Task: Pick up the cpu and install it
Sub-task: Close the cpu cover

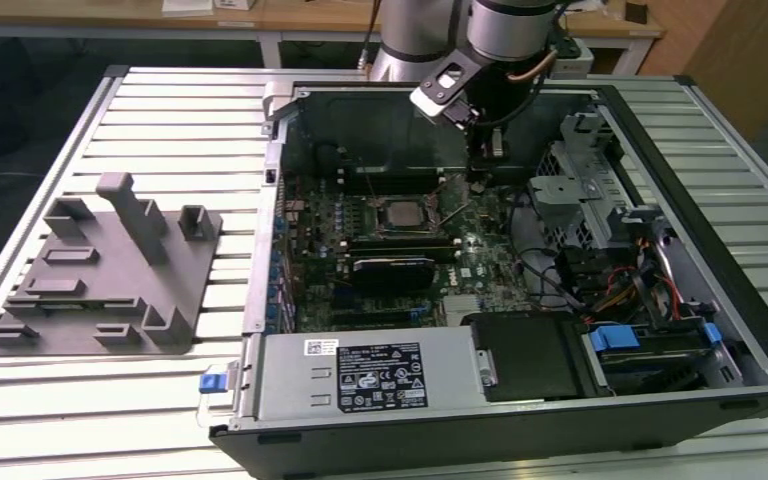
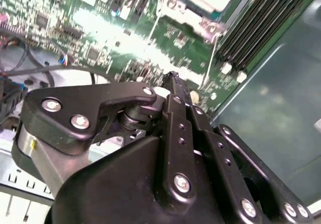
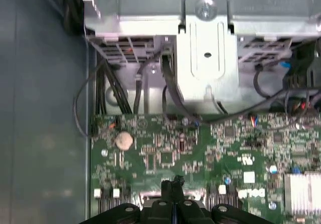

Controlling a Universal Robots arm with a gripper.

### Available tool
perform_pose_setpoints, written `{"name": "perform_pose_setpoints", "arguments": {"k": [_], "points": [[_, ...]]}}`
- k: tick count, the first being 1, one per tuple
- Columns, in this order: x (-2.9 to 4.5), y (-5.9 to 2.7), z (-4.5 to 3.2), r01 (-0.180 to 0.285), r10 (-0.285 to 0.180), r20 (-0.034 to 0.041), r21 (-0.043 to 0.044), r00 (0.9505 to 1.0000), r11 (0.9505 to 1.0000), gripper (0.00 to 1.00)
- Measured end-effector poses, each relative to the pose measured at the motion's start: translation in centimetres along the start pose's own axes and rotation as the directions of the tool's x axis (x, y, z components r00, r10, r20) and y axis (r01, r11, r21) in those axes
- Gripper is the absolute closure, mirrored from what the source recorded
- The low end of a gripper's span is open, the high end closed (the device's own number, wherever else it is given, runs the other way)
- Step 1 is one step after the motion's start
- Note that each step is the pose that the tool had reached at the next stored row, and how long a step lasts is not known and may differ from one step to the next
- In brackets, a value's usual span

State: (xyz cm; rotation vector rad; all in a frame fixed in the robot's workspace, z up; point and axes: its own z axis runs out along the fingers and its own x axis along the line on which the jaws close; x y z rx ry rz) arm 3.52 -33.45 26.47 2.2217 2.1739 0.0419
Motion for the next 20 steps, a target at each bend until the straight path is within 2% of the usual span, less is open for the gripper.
{"name": "perform_pose_setpoints", "arguments": {"k": [2, 8, 12, 20], "points": [[0.02, 0.37, 0.02, 0.0, 0.0, 0.0, -0.0001, 1.0, 1.0, 0.89], [0.01, 0.47, 0.06, 0.0, 0.0, -0.0001, -0.0001, 1.0, 1.0, 0.89], [0.03, 1.02, 0.27, 0.0, 0.0, 0.0, -0.0001, 1.0, 1.0, 0.89], [0.04, 1.08, 1.41, 0.0, 0.0, 0.0, 0.0, 1.0, 1.0, 0.89]]}}
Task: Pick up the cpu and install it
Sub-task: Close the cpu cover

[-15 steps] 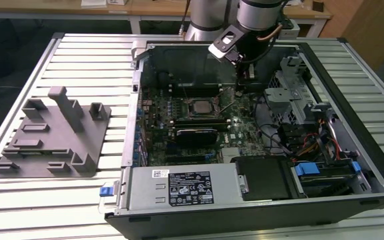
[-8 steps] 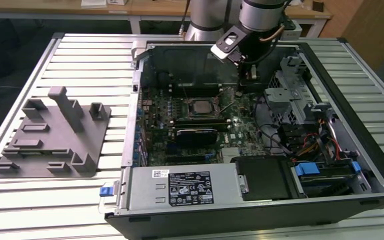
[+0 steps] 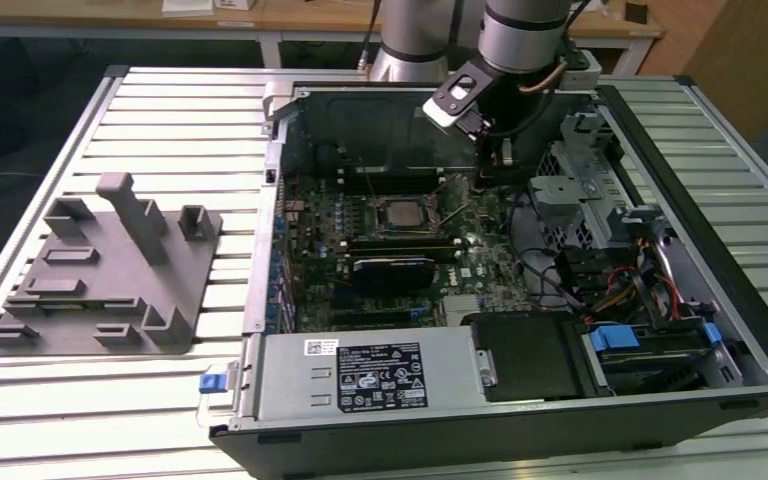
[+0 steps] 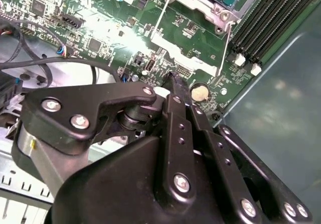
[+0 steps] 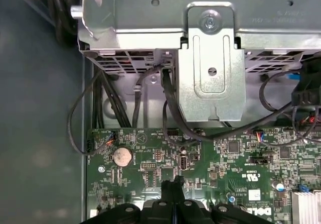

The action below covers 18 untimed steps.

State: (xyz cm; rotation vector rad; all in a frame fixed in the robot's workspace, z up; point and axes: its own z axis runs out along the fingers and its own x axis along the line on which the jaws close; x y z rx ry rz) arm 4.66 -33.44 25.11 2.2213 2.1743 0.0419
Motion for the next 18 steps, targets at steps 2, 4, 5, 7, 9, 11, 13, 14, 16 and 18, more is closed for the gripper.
{"name": "perform_pose_setpoints", "arguments": {"k": [2, 4, 5, 7, 9, 11, 13, 14, 16, 18], "points": [[0.0, -0.01, 0.22, 0.0, 0.0, 0.0, 0.0, 1.0, 1.0, 0.89], [0.0, -0.02, 0.41, 0.0, 0.0, 0.0, 0.0, 1.0, 1.0, 0.89], [0.0, -0.02, 0.49, 0.0, 0.0, 0.0, 0.0, 1.0, 1.0, 0.89], [0.0, -0.03, 0.59, 0.0, 0.0, 0.0, 0.0, 1.0, 1.0, 0.89], [0.0, -0.03, 0.58, 0.0, 0.0, 0.0003, 0.0001, 1.0, 1.0, 0.89], [0.0, -0.03, 0.59, 0.0, 0.0, 0.0003, 0.0, 1.0, 1.0, 0.89], [0.0, -0.17, 0.6, 0.0, 0.0, 0.0, 0.0, 1.0, 1.0, 0.89], [0.0, -0.37, 0.59, 0.0, 0.0, 0.0, -0.0001, 1.0, 1.0, 0.89], [-0.02, -0.86, 0.57, 0.0, 0.0, 0.0002, 0.0, 1.0, 1.0, 0.89], [-0.03, -1.32, 0.55, 0.0, 0.0, 0.0002, 0.0, 1.0, 1.0, 0.89]]}}
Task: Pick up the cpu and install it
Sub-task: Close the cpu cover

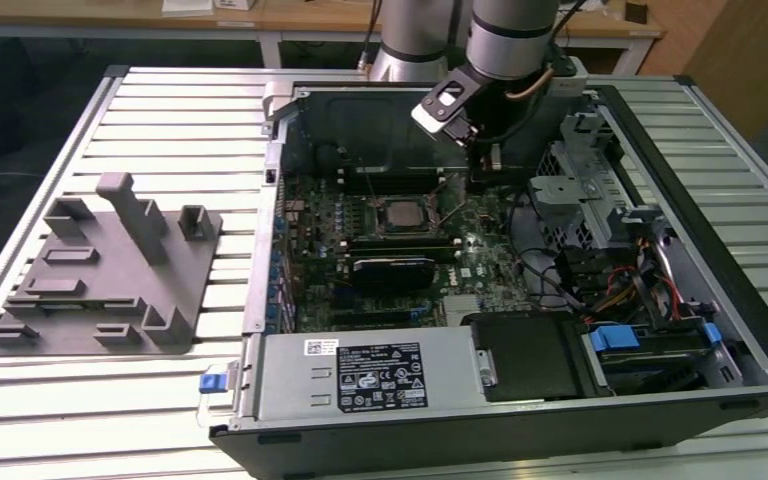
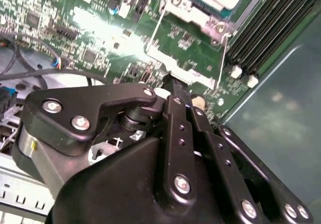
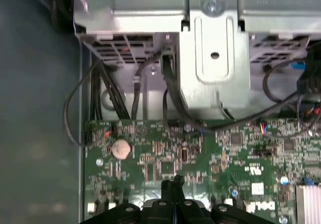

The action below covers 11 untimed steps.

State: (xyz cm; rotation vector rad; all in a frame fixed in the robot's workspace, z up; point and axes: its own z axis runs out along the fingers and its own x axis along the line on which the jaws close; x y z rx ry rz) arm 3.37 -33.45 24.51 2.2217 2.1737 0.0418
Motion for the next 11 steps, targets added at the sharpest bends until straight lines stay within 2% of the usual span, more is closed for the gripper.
{"name": "perform_pose_setpoints", "arguments": {"k": [3, 4, 11], "points": [[-0.02, -0.76, -0.03, 0.0, 0.0, -0.0001, 0.0, 1.0, 1.0, 0.89], [-0.04, -1.52, -0.07, 0.0, 0.0, -0.0006, 0.0, 1.0, 1.0, 0.89], [-0.08, -3.85, -0.16, -0.001, 0.001, -0.0061, 0.0001, 1.0, 1.0, 0.89]]}}
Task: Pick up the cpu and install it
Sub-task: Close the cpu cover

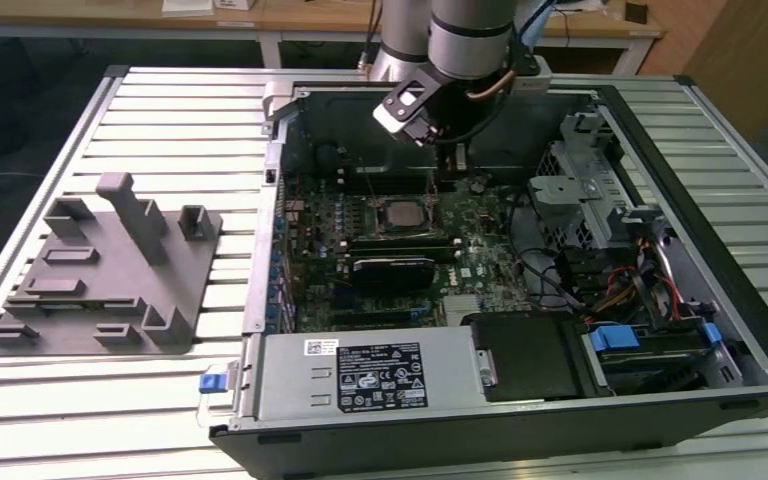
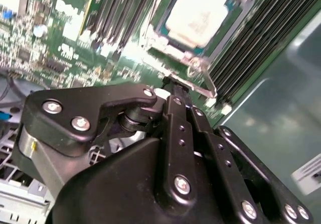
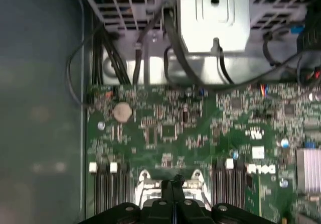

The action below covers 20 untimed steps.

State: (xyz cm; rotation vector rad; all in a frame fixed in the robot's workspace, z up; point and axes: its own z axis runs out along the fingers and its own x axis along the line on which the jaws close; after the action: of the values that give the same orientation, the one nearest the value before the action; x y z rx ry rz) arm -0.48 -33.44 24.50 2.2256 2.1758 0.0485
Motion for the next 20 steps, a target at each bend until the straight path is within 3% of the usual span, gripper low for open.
{"name": "perform_pose_setpoints", "arguments": {"k": [3, 8, 9, 11, 20], "points": [[-0.02, -0.7, -0.03, -0.001, 0.001, -0.0009, 0.0, 1.0, 1.0, 0.89], [-0.02, -0.79, -0.03, -0.001, 0.001, -0.001, 0.0001, 1.0, 1.0, 0.89], [-0.02, -0.8, -0.01, -0.001, 0.001, -0.0013, 0.0055, 1.0, 1.0, 0.89], [-0.03, -0.79, 0.02, -0.001, 0.001, 0.0002, 0.0314, 1.0, 0.9995, 0.89], [-0.23, -1.25, 0.31, -0.001, 0.001, -0.0039, 0.0351, 1.0, 0.9994, 0.89]]}}
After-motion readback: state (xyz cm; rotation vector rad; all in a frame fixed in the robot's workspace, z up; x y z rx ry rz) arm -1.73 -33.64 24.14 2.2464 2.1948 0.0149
